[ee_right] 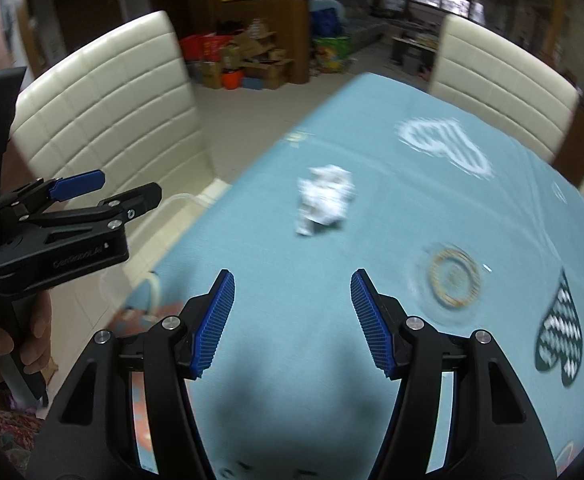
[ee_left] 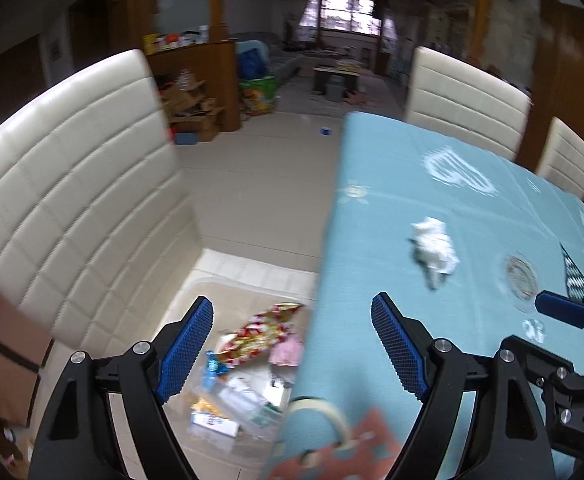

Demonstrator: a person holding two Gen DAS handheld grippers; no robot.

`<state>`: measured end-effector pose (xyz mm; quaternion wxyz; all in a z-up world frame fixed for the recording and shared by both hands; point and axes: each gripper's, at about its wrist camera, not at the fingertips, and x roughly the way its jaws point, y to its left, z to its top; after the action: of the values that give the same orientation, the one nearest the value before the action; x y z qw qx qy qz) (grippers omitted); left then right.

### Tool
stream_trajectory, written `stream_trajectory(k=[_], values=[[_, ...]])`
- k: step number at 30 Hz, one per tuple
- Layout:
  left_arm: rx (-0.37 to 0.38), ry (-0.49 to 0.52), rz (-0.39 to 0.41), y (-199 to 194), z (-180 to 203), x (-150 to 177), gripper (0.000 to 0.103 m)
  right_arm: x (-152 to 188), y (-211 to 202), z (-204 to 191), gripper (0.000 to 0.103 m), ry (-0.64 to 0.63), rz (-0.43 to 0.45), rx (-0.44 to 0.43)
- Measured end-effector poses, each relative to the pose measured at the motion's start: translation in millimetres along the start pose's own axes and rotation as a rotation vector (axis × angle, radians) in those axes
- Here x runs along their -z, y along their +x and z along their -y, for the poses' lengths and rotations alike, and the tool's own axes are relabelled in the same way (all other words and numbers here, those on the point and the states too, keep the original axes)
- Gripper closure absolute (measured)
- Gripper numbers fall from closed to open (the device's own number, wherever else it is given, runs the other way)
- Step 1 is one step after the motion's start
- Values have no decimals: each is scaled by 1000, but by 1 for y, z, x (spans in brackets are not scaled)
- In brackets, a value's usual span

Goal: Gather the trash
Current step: 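Move both open grippers back over the table toward the tissue and lid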

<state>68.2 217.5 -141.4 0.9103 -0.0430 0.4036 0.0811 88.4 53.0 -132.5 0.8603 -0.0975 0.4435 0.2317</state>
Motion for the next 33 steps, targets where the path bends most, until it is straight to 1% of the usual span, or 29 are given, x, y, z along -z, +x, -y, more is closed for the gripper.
stream_trajectory(k=[2,4,9,11,16,18,22,27,32,33], values=[[31,27,-6,3,17,-2,23,4,-2,18,39,42,-6,23],[61,55,-10,7,35,-4,23,8,-5,31,34,73,-8,49],[103,112,-27,18,68,-8,23,16,-9,62,19,134,-1,107],[115,129,-33,23,78,-11,23,17,-9,71,15,149,0,126],[131,164,-49,39,101,-17,23,20,-1,97,14,186,-13,142],[132,179,-57,47,109,-20,23,19,5,105,10,197,-19,140],[130,208,-84,67,122,-28,23,16,25,116,9,205,-39,138],[112,240,-93,87,129,-34,23,10,54,126,7,207,-76,149],[98,247,-121,108,132,-38,23,7,71,133,7,209,-86,156],[95,247,-124,111,133,-37,23,6,73,135,9,211,-88,151]])
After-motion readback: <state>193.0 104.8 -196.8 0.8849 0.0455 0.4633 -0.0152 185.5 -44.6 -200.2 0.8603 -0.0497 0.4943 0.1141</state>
